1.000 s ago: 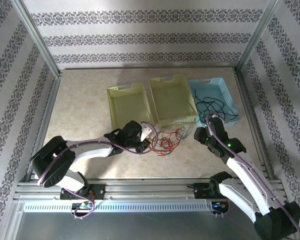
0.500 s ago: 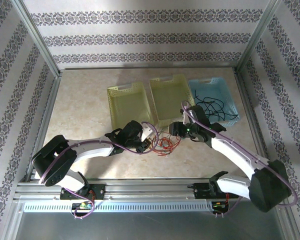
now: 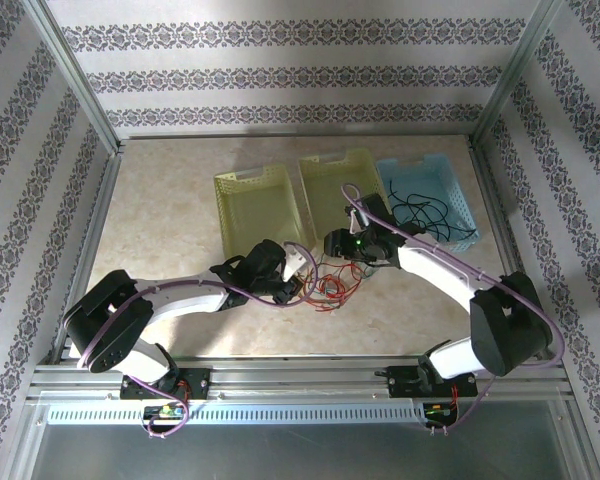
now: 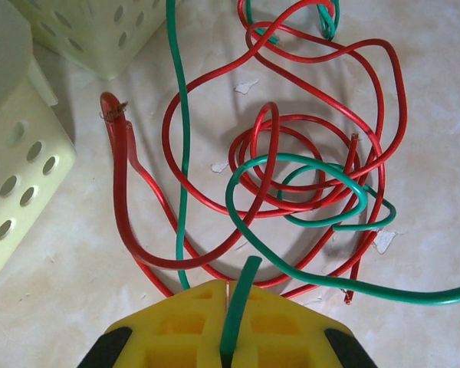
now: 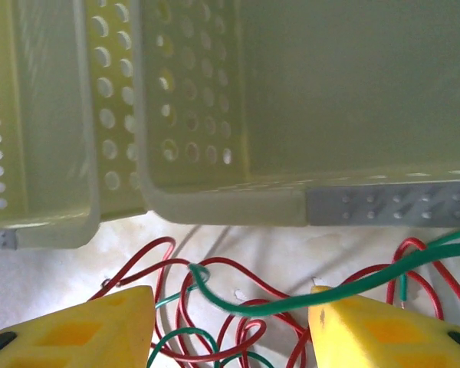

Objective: Untangle the cables

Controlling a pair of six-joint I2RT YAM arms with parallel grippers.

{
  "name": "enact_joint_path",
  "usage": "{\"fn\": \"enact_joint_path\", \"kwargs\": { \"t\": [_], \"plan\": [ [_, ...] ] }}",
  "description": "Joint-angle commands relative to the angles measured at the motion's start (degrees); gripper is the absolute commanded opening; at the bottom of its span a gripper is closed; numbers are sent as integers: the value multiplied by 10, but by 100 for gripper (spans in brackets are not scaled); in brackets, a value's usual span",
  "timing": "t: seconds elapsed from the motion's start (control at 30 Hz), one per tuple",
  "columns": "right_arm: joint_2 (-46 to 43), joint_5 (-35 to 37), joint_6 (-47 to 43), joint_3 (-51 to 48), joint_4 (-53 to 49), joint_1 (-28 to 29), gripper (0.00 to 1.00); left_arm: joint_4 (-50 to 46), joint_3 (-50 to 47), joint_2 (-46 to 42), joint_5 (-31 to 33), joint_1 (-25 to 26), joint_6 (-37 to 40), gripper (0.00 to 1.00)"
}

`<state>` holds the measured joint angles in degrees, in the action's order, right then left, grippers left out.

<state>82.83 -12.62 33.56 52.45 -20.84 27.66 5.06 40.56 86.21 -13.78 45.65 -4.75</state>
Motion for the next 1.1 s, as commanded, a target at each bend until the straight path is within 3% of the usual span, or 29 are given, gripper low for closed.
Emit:
{"fn": "enact_joint_path", "kwargs": {
  "t": [0.0, 0.17, 0.33, 0.4, 0.57, 0.67, 0.83, 1.07],
  "plan": [
    [21, 46, 45, 20, -14, 7, 55, 12, 16, 3, -14, 0, 6, 0],
    [39, 76, 68, 31, -5, 23, 48, 23, 16, 3, -24, 0, 3, 0],
    [31, 91, 68, 34, -10, 27, 0, 31, 15, 2, -28, 0, -6, 0],
    [6, 99, 71, 22, -6, 28, 0, 35, 11, -1, -28, 0, -16, 5],
    [-68, 113, 59, -10, 14, 28, 0, 46, -7, -22, -20, 0, -41, 52],
    [-112, 157, 20, -32, 27, 39, 0, 52, -22, -44, -11, -4, -53, 63],
    [-157, 214, -75, -44, 28, 71, 0, 82, -42, -82, -29, -34, -100, 72],
    [-210, 251, -207, -60, 45, 128, 0, 115, -34, -81, -98, -80, -150, 72]
  ]
}}
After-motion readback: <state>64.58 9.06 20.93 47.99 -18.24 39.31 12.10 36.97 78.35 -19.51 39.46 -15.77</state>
